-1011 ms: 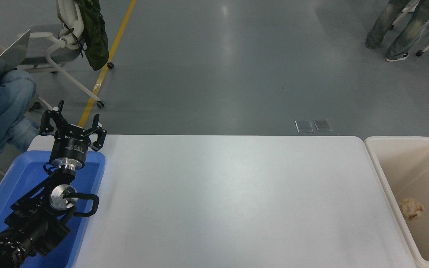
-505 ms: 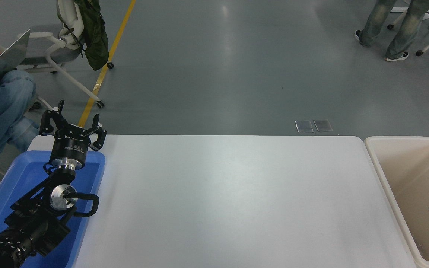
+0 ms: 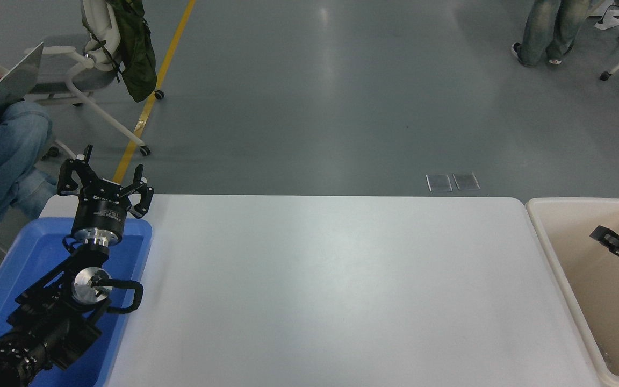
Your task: Pick up paper ball place in dustbin
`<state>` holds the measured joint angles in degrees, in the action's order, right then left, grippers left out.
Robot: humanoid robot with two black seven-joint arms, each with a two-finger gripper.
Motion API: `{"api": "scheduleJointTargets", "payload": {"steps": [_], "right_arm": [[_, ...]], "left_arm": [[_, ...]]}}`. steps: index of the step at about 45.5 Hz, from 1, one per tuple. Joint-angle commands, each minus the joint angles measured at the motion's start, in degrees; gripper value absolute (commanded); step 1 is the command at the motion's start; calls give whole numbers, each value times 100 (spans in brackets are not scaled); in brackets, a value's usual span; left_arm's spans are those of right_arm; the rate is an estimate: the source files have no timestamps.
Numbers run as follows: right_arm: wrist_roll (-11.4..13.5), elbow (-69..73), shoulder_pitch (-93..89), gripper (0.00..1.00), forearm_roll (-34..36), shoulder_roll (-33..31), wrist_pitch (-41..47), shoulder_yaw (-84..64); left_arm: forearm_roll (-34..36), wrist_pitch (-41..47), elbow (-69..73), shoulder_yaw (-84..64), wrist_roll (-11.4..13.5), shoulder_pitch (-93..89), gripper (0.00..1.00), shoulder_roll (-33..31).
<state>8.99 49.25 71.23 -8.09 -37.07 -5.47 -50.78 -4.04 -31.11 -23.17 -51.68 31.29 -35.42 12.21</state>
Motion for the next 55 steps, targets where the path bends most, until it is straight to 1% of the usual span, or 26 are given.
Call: {"api": "scheduleJointTargets", "payload": {"steps": [1,5,9,12,18,19,23,37,43,55], "right_arm": [[-2,1227,1507,100,61,384,643,-1196],[-2,1429,1858,100,61,639,1187,-1329],[-2,1745,2455,100,61,798,1995,-1355],[-2,1913,2938,100,61,885,2803,-1346],[-2,1957,3739,100,70,1175,4851,-1276],[-2,1957,3853,100,70,1254,5047,-1267],[7,1966,4484,100,70,1579,5047,-1319],[-2,2265,5937,100,105,2107,5047,-1364],[-2,2265,6095,100,193,2204,5047,-1373],[-2,2273,6113,100,219,2169,5047,-1548]], "left_arm": [[0,0,-3,0,0,0,99,1],[0,0,6,0,0,0,99,1],[0,0,6,0,0,0,99,1],[0,0,6,9,0,0,99,1],[0,0,6,9,0,0,99,1],[0,0,-3,0,0,0,99,1],[0,0,6,9,0,0,99,1],[0,0,6,9,0,0,99,1],[0,0,6,9,0,0,99,1],[9,9,6,9,0,0,99,-8]]}}
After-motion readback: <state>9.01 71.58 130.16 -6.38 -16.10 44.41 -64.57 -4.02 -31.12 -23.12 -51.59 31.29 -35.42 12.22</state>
